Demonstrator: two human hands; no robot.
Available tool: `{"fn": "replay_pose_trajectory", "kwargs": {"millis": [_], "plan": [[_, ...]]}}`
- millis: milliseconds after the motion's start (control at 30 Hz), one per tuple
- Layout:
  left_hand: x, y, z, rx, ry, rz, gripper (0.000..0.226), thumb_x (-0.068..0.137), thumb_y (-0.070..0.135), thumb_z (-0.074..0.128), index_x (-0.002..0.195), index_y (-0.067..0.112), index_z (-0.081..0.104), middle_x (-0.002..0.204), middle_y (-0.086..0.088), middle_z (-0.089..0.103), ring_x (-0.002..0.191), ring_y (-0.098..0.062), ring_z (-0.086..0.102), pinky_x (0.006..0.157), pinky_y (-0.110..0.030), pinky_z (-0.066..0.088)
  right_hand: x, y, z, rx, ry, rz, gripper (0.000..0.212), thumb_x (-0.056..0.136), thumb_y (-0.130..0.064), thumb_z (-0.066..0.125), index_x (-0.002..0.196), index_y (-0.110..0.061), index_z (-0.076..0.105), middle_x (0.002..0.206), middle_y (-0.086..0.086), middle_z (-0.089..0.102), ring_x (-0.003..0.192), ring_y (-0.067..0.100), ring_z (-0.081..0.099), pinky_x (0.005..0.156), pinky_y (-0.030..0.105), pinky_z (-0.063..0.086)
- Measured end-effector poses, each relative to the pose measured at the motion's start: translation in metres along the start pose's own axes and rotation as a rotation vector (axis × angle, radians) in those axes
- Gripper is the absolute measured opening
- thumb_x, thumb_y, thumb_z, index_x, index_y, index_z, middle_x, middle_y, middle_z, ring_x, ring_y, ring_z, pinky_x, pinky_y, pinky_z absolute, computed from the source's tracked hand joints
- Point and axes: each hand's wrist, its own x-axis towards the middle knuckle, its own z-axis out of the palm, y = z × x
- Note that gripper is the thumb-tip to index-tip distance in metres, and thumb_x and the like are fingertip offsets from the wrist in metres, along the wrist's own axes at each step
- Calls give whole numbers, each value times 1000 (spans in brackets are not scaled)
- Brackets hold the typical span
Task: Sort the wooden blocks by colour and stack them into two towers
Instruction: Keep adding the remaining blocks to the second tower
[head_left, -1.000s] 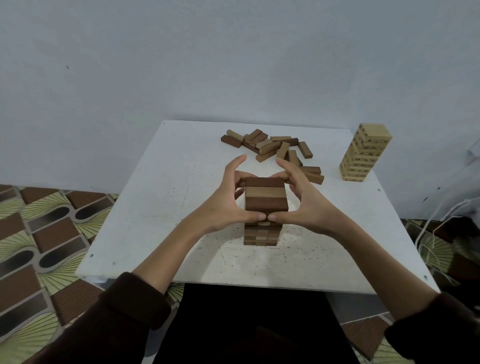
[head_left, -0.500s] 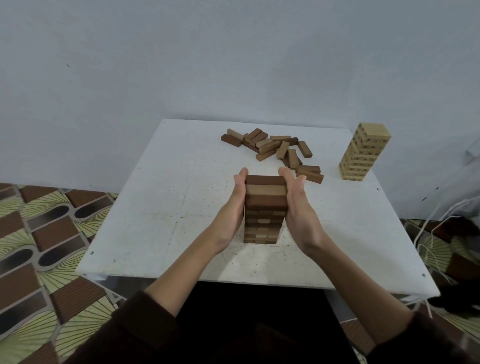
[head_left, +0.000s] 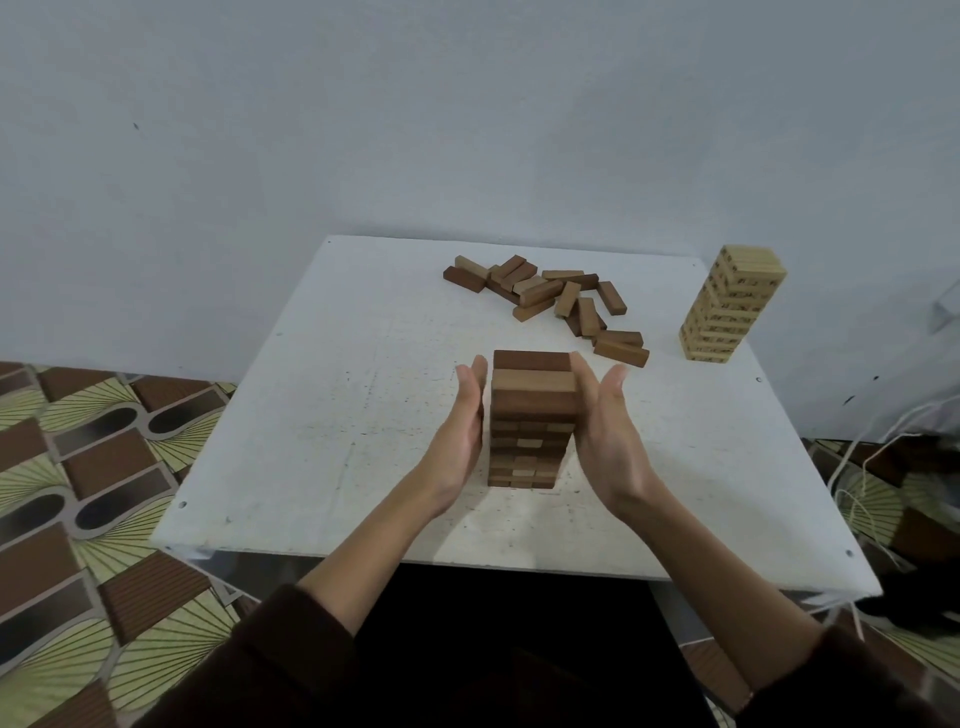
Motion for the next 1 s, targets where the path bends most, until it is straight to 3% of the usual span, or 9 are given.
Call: {"fn": "replay_pose_trajectory", "kwargs": {"millis": [133,267,333,400,567,667,800,900,1000], "plan": [[9,-3,-16,48,126,-4,128,46,101,28,151,29,17,158,13,16,144,-6,12,120,-35,8,28,7,-26,-164,240,-43,59,101,-46,11,142,-12,38,147,4,40,136,19,34,112,34,23],[33,-3,-40,231,214,-18,73,88,73,18,145,29,30,152,8,28,139,-9,26,118,-34,18,86,8,-61,-652,429,-70,32,100,-9,31,124,3,50,130,19,48,120,31,41,95,31,33],[45,-1,-51,395,197,3,32,102,45,24,119,24,42,125,3,42,107,1,43,95,-9,33,112,14,-76,-917,385,-27,36,95,1,35,129,-1,48,135,18,43,124,32,36,97,36,33],[59,1,-56,537,212,-6,17,104,28,30,104,17,43,107,0,41,83,3,40,71,-7,35,126,21,-84,-1084,336,17,38,92,4,39,127,-4,51,131,17,44,120,33,36,93,39,36],[77,-3,-59,704,120,16,33,100,22,43,127,8,54,122,1,53,111,-7,46,94,-20,35,127,28,-59,-878,141,-147,27,93,0,47,115,-9,61,111,2,48,107,15,43,88,20,32],[91,-6,-60,777,87,30,32,98,18,46,128,9,54,131,-3,53,121,-15,48,103,-27,38,136,25,-44,-784,124,-188,17,90,0,54,104,-6,60,106,2,48,95,12,49,71,8,36],[107,-2,-52,816,58,55,33,97,18,49,129,12,52,136,-4,49,124,-16,44,105,-30,37,145,21,-44,-865,306,-189,2,92,-10,56,92,-8,55,109,5,47,91,15,47,73,22,39],[118,-1,-48,886,-32,111,34,97,19,50,131,14,50,141,-2,44,130,-17,37,111,-35,31,147,25,-59,-1099,513,-170,15,94,-9,50,104,-4,60,114,10,51,105,23,46,82,31,43],[131,-1,-45,969,-131,164,41,98,17,48,139,15,43,149,-1,35,136,-17,28,113,-33,21,145,35,-71,-1240,581,-23,34,85,3,50,118,-2,55,122,13,50,113,28,43,86,36,43]]}}
